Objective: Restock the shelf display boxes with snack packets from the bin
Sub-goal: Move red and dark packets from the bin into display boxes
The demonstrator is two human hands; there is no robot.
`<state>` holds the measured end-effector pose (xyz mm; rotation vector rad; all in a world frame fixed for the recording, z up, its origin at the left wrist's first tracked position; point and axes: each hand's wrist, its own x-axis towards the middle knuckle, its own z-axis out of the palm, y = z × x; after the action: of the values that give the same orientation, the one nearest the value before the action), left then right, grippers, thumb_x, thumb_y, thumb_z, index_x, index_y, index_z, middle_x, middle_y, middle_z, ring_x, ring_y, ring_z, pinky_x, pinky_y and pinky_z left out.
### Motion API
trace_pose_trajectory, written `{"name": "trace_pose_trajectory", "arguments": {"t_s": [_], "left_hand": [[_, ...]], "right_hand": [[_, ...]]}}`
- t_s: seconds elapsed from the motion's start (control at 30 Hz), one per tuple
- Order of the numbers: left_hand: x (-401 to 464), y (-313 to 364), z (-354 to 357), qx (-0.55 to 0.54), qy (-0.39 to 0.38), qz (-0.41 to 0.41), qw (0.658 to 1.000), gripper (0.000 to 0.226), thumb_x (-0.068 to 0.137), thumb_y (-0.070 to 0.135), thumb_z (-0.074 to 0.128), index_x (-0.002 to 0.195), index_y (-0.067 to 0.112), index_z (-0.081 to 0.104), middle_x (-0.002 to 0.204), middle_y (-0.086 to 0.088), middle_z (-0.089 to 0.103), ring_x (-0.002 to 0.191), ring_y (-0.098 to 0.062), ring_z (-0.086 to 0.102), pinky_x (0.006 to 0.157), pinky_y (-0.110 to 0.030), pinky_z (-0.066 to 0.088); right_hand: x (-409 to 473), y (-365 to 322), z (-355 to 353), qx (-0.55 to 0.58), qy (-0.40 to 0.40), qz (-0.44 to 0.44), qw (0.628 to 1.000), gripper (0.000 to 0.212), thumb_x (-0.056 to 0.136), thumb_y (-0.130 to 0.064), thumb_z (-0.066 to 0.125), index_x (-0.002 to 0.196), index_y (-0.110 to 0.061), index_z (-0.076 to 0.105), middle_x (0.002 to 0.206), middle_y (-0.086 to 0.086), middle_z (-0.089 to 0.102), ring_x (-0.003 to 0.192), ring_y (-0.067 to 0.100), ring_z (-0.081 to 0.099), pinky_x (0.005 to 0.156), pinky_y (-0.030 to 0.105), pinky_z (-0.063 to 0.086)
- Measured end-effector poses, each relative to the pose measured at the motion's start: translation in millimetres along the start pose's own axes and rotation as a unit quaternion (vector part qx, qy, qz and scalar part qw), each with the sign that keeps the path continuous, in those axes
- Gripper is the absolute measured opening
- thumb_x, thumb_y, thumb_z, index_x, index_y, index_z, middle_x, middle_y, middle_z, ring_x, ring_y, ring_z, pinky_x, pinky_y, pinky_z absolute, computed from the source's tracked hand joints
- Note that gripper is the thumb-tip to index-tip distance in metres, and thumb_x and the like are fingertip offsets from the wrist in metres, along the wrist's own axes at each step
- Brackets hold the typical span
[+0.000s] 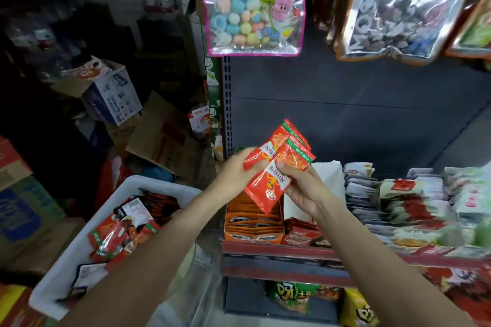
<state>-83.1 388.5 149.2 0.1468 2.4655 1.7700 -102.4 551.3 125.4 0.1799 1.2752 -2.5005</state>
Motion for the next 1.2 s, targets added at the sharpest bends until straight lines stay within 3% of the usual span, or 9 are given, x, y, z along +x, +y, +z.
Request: {"name": "trace_pose_trajectory", "arguments": {"t_s": [0.17, 0.27, 0.37, 0.43, 0.47, 0.57, 0.63, 0.77, 1.2], "left_hand": [[10.8, -3.2, 10.7, 0.152, -0.011, 0.021, 0.988, 0.061, 0.083, 0.028, 0.070, 0.136, 0.028, 0.038, 0.121, 0.003, 0.061, 0.103, -0.012, 0.063, 0.088, -0.036, 0.054], [19.3, 1.0, 7.0, 0.261, -0.018, 0.050, 0.964, 0.055, 0.089, 0.022, 0.062, 0.138, 0.029, 0.038, 0.128, -0.002, 0.055, 0.114, -0.018, 0.056, 0.094, -0.042, 0.051], [25.1, 12.1, 6.1, 0.421, -0.045, 0.108, 0.900, 0.057, 0.091, 0.014, 0.057, 0.142, 0.026, 0.035, 0.131, -0.002, 0.049, 0.118, -0.019, 0.049, 0.094, -0.032, 0.045], [29.1, 20.4, 8.7, 0.482, -0.051, 0.164, 0.859, 0.058, 0.089, 0.012, 0.058, 0.141, 0.026, 0.036, 0.129, -0.002, 0.051, 0.115, -0.020, 0.052, 0.089, -0.032, 0.045], [31.2, 23.1, 11.2, 0.495, -0.044, 0.188, 0.847, 0.057, 0.089, 0.012, 0.059, 0.139, 0.026, 0.036, 0.127, -0.003, 0.054, 0.113, -0.021, 0.055, 0.088, -0.033, 0.046], [33.6, 30.3, 20.6, 0.446, 0.015, 0.198, 0.873, 0.050, 0.086, 0.019, 0.065, 0.128, 0.024, 0.038, 0.115, -0.003, 0.063, 0.105, -0.022, 0.060, 0.087, -0.035, 0.048], [37.1, 28.3, 24.9, 0.330, 0.044, 0.160, 0.929, 0.052, 0.081, 0.025, 0.072, 0.124, 0.024, 0.043, 0.113, 0.002, 0.065, 0.104, -0.015, 0.060, 0.090, -0.032, 0.047], [44.2, 16.9, 33.8, 0.178, -0.014, 0.092, 0.980, 0.047, 0.084, 0.023, 0.069, 0.126, 0.019, 0.047, 0.117, 0.004, 0.060, 0.106, -0.010, 0.058, 0.092, -0.027, 0.047], [51.4, -11.3, 95.8, -0.046, -0.005, 0.003, 0.999, 0.039, 0.086, -0.006, 0.061, 0.118, 0.012, 0.049, 0.100, -0.002, 0.056, 0.083, -0.012, 0.065, 0.067, -0.026, 0.059]], "right_hand": [[7.5, -2.0, -10.1, -0.030, 0.049, -0.013, 0.998, 0.074, 0.073, -0.009, 0.075, 0.137, -0.005, 0.037, 0.123, 0.018, 0.061, 0.106, 0.027, 0.064, 0.071, 0.032, 0.057], [3.5, -13.1, -13.0, -0.245, 0.150, -0.104, 0.952, 0.116, 0.066, -0.012, 0.084, 0.149, -0.022, 0.003, 0.138, 0.016, 0.046, 0.120, 0.023, 0.052, 0.096, 0.033, 0.045], [0.4, -32.4, -18.8, -0.610, 0.182, -0.245, 0.731, 0.132, 0.057, -0.029, 0.089, 0.150, -0.028, -0.005, 0.153, 0.015, 0.014, 0.142, 0.028, 0.015, 0.113, 0.042, 0.022], [4.5, -45.2, -21.6, -0.786, 0.071, -0.251, 0.561, 0.109, 0.067, -0.037, 0.081, 0.150, -0.029, 0.011, 0.155, 0.009, 0.018, 0.146, 0.024, 0.006, 0.116, 0.046, 0.008], [8.5, -49.3, -23.2, -0.817, 0.009, -0.224, 0.531, 0.094, 0.073, -0.036, 0.077, 0.148, -0.026, 0.021, 0.152, 0.007, 0.029, 0.144, 0.024, 0.015, 0.116, 0.045, 0.005], [14.4, -49.6, -28.0, -0.763, -0.075, -0.139, 0.627, 0.055, 0.079, -0.021, 0.072, 0.128, -0.014, 0.048, 0.119, 0.004, 0.060, 0.109, 0.021, 0.055, 0.099, 0.031, 0.037], [13.2, -43.8, -37.9, -0.654, -0.070, -0.128, 0.742, 0.040, 0.078, -0.010, 0.072, 0.115, -0.015, 0.055, 0.104, 0.001, 0.063, 0.092, 0.015, 0.058, 0.079, 0.022, 0.044], [8.7, -29.8, -66.7, -0.435, -0.058, -0.077, 0.895, 0.027, 0.084, -0.004, 0.066, 0.103, -0.021, 0.058, 0.099, 0.001, 0.069, 0.088, 0.014, 0.068, 0.080, 0.024, 0.054], [25.4, 2.7, -96.0, -0.349, 0.012, -0.022, 0.937, 0.073, 0.067, 0.015, 0.067, 0.130, -0.006, 0.038, 0.111, 0.011, 0.062, 0.098, 0.019, 0.065, 0.079, 0.033, 0.056]]}}
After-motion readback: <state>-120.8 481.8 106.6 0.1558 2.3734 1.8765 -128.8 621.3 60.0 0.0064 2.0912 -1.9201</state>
